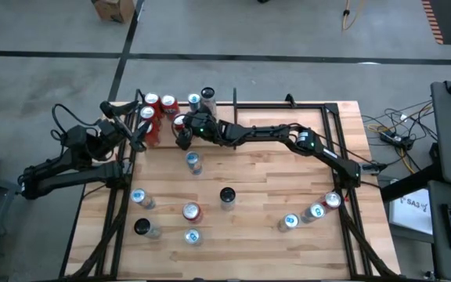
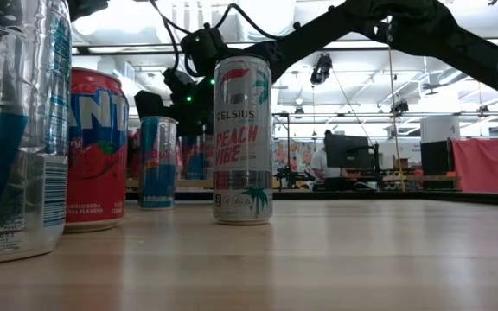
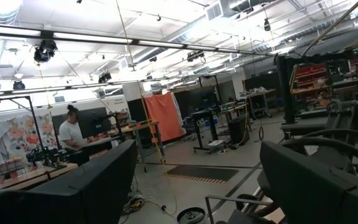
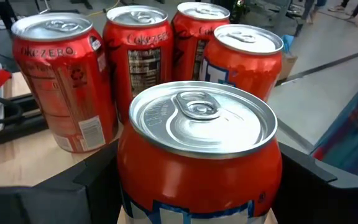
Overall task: Place canned beverage on shelf
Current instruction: Put the red soda can on the shelf aligned with the other red soda can
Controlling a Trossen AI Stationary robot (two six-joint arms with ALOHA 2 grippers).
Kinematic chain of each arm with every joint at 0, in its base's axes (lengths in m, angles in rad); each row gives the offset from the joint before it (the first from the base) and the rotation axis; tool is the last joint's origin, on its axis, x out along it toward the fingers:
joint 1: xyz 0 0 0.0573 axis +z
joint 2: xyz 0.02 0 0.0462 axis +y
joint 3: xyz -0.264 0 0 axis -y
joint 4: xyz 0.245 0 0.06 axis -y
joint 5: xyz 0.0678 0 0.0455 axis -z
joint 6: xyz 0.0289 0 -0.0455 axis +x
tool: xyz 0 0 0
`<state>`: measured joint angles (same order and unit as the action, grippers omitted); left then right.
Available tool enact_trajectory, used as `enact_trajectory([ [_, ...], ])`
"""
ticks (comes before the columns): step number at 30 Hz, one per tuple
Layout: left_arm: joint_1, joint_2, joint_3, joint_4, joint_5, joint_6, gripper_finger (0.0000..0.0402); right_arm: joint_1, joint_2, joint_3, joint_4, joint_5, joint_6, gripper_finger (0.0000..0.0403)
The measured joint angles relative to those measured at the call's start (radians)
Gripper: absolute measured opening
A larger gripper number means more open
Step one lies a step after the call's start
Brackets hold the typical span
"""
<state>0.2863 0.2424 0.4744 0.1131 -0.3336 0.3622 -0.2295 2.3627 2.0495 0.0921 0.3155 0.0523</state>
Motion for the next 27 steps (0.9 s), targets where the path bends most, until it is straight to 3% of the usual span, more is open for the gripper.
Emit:
enact_trajectory([
  [10, 0.0, 0.0, 0.0, 0.0, 0.0, 0.0, 0.0325, 0.0, 0.0, -0.009, 0.001, 0.002, 0.001, 0.0328],
  [27, 0.0, 0.0, 0.0, 0.0, 0.0, 0.0, 0.0325, -0.003, -0.016, -0.009, -0.015, 0.037, -0.014, 0.0322],
])
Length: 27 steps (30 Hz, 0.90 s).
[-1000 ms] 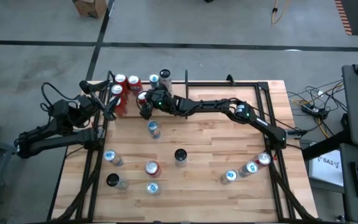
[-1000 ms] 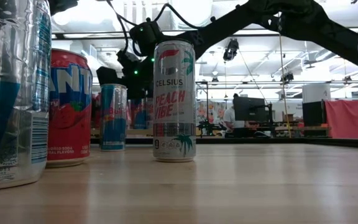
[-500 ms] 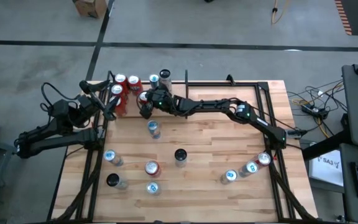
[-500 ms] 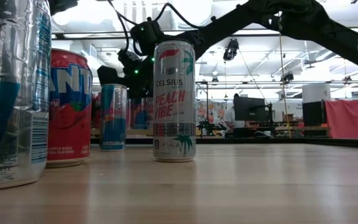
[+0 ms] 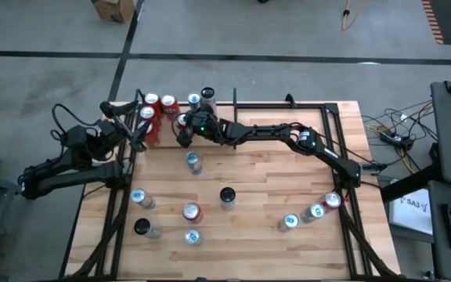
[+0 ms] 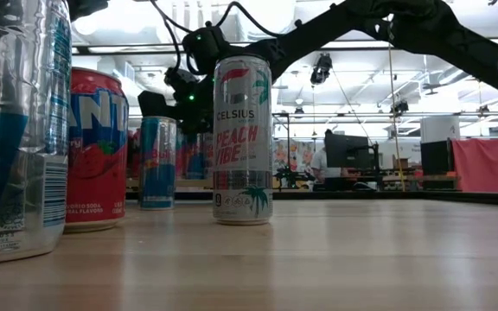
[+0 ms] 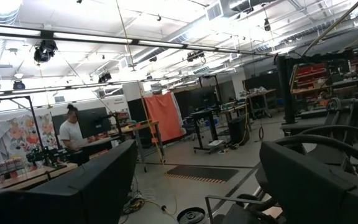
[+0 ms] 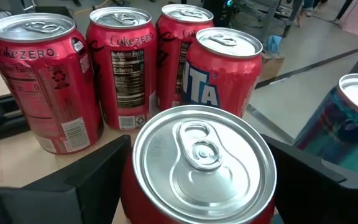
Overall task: Place canned beverage on shelf
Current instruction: Put the red soda can on the shelf aligned with the other red soda can
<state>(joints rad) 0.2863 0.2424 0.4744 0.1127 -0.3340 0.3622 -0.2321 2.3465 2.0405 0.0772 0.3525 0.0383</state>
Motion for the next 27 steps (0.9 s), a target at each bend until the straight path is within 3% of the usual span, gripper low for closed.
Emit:
enact_trajectory([
  [17, 0.0, 0.0, 0.0, -0.002, 0.0, 0.0, 0.0325, 0.0, -0.016, 0.002, 0.001, -0.011, -0.006, 0.0349],
  [23, 0.0, 0.0, 0.0, -0.003, 0.0, 0.0, 0.0325, 0.0, -0.101, 0.002, -0.058, -0.011, -0.03, 0.0346],
  [27, 0.0, 0.0, 0.0, -0.003, 0.0, 0.0, 0.0325, 0.0, -0.18, 0.002, -0.197, -0.018, -0.032, 0.0342],
])
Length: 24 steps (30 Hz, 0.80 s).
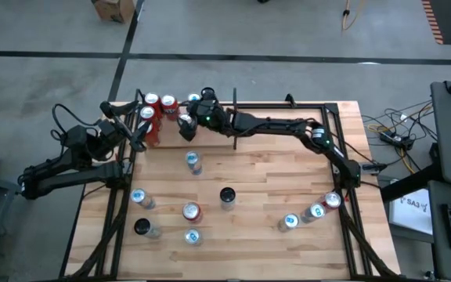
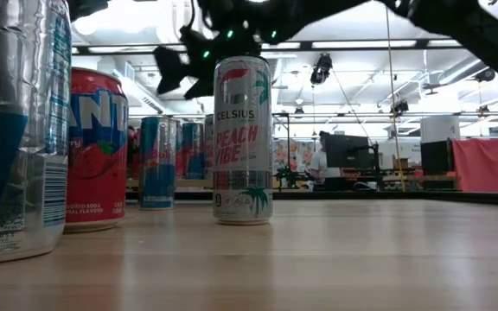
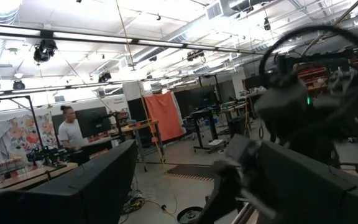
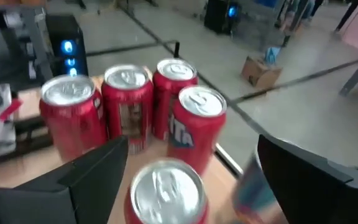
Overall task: Place canned beverage on shelf
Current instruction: Put the red soda can on the shelf aligned with the other red soda can
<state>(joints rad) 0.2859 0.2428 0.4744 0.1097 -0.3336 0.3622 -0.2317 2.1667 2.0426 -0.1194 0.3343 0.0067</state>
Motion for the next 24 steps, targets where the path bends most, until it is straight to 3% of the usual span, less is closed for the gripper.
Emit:
enact_trajectory([
  [4, 0.0, 0.0, 0.0, 0.0, 0.0, 0.0, 0.0325, -0.001, -0.063, 0.0, -0.179, -0.016, 0.02, 0.0318],
  [7, 0.0, 0.0, 0.0, 0.001, 0.0, 0.0, 0.0325, -0.005, -0.081, 0.0, -0.27, -0.059, 0.044, 0.0274],
  [10, 0.0, 0.0, 0.0, 0.002, 0.001, 0.0, 0.0325, -0.012, -0.081, 0.0, -0.329, -0.107, 0.057, 0.0209],
  [17, 0.0, 0.0, 0.0, 0.002, 0.001, 0.0, 0.0325, -0.022, -0.032, 0.0, -0.333, -0.106, 0.003, 0.0035],
  [24, 0.0, 0.0, 0.0, 0.002, 0.001, 0.0, 0.0325, -0.035, 0.024, 0.0, -0.309, -0.107, -0.003, 0.001],
])
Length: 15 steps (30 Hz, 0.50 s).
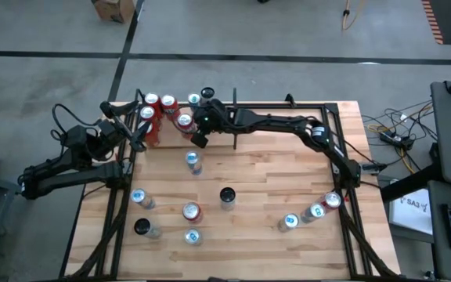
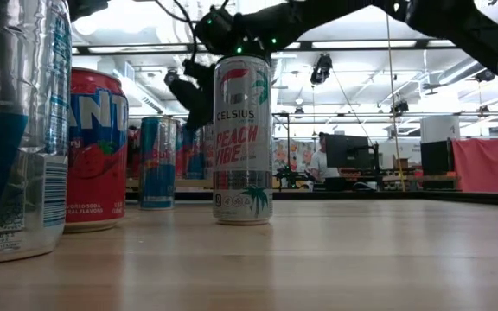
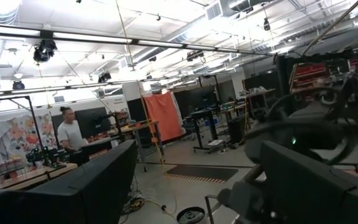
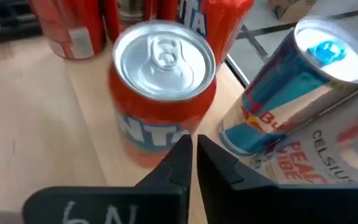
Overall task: Place canned beverage on shelf
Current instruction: Put the red soda can on the shelf aligned with the other red soda can
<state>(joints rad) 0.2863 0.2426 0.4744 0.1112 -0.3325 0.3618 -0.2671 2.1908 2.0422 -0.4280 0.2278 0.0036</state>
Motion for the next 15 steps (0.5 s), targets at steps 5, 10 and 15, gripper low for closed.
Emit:
enact_trajectory([
  [5, 0.0, 0.001, 0.0, 0.0, 0.0, 0.0, 0.0325, -0.001, 0.038, 0.0, 0.054, 0.0, -0.004, 0.0009],
  [10, 0.0, 0.001, 0.0, 0.0, 0.0, 0.0, 0.0325, 0.001, 0.071, 0.0, 0.149, -0.026, -0.013, 0.0009],
  [15, 0.0, 0.006, 0.0, -0.002, 0.0, 0.0, 0.0325, 0.003, 0.068, -0.001, 0.168, -0.019, -0.038, 0.0009],
])
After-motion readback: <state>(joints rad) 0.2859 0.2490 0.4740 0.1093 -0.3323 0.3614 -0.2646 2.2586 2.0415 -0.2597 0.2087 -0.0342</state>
